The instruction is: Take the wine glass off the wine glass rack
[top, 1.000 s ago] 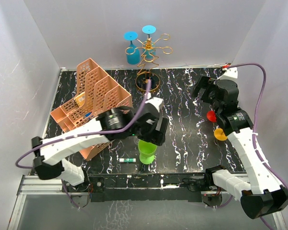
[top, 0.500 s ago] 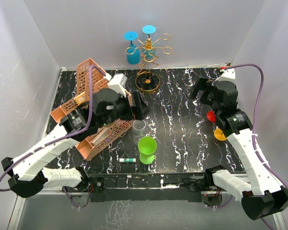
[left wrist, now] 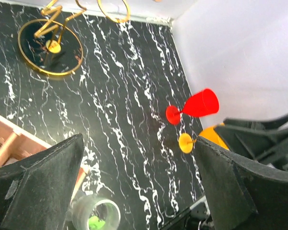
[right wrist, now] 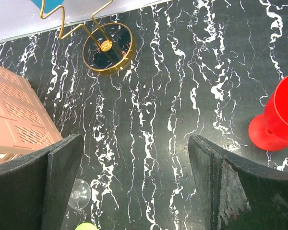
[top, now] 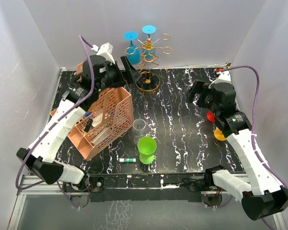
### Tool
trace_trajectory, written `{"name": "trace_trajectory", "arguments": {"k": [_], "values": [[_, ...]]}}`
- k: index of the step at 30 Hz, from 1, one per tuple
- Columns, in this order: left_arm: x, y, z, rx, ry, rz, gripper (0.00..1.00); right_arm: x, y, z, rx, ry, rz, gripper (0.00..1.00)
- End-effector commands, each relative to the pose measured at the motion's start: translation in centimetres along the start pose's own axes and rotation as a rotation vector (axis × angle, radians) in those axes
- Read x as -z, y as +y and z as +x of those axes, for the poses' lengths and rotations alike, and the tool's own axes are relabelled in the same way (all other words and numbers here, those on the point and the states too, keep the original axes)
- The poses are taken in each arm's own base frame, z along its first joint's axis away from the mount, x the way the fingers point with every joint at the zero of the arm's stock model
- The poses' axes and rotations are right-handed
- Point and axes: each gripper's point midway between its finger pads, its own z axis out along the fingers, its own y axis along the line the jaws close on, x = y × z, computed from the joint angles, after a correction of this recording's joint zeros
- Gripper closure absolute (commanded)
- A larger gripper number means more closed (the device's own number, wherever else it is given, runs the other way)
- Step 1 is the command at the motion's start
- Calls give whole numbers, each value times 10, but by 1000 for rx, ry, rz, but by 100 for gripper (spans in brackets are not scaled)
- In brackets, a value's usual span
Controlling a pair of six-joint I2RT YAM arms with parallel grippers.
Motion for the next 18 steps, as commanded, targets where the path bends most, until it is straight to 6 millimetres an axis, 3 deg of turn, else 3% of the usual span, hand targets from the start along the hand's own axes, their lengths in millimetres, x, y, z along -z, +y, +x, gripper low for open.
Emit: {"name": "trace_trajectory", "arguments": {"k": [1, 13, 18], "values": [[-14, -2, -45, 24, -74, 80, 3, 10, 11, -10, -19, -33, -52, 1], [-80, 55, -125, 54, -197, -21, 3, 11, 18, 5, -41, 28, -93, 1], [-117, 71, -145, 39, -227, -64, 3, 3, 14, 8, -33, 36, -72, 1]]}}
